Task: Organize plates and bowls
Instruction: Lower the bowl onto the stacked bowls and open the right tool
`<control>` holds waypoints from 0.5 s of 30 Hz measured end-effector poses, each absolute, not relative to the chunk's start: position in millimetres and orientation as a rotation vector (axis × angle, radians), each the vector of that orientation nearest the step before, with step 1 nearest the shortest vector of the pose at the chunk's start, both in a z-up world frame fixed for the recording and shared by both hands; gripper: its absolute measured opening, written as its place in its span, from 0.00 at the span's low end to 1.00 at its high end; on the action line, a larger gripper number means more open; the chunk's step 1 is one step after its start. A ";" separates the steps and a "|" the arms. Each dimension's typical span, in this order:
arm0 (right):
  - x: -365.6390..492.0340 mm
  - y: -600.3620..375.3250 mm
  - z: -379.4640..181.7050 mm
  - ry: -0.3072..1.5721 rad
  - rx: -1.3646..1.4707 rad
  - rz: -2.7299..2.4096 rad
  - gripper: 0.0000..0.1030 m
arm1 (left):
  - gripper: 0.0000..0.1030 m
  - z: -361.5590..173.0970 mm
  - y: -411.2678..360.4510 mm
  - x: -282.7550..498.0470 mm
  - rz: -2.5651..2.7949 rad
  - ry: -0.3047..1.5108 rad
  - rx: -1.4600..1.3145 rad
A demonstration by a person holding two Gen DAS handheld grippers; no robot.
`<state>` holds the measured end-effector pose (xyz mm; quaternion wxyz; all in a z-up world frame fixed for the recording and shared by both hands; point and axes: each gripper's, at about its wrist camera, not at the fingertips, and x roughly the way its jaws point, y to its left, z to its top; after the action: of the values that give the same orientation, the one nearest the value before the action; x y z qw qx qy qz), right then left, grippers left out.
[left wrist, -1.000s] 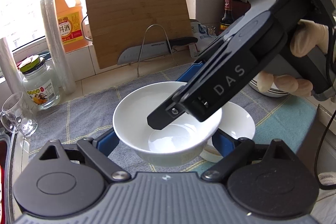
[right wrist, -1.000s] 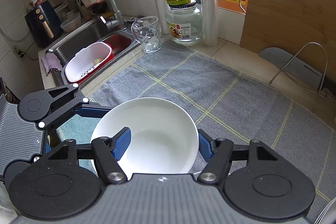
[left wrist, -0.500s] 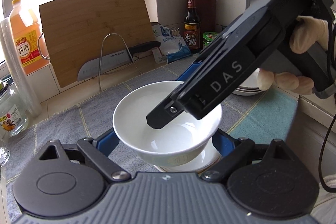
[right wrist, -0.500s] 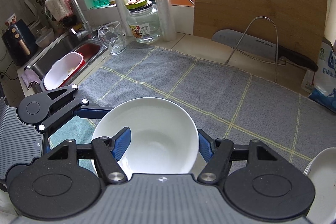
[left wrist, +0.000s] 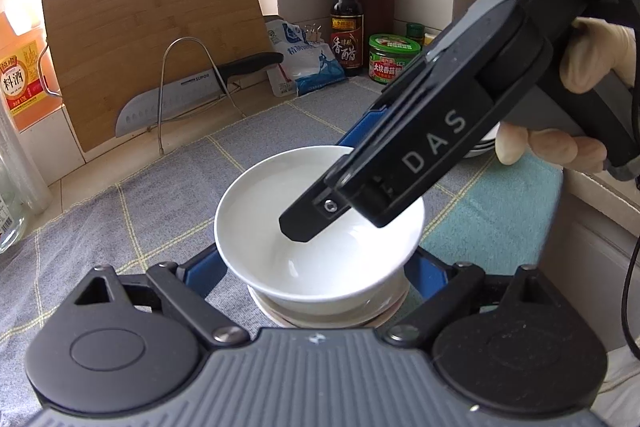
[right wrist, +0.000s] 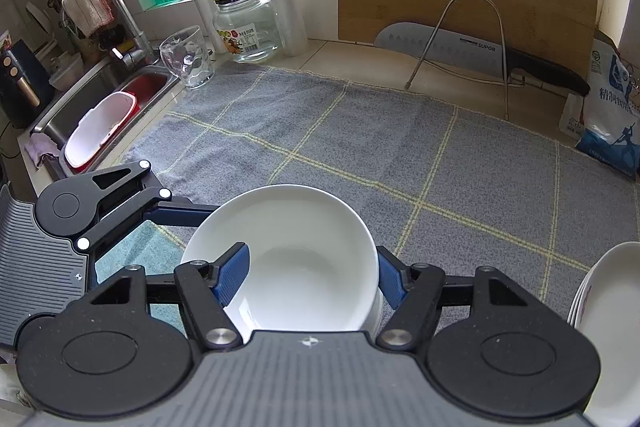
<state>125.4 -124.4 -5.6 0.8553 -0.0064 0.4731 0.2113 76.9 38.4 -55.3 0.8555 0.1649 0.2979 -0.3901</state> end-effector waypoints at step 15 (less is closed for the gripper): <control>128.6 -129.8 -16.6 1.016 -0.016 0.446 0.70 | 0.91 -63.1 33.2 83.5 -0.829 0.656 0.365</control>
<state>128.6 -129.8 -16.6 0.8499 -0.0074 0.4824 0.2118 83.5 33.2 -63.1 0.8477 0.1734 0.3110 -0.3933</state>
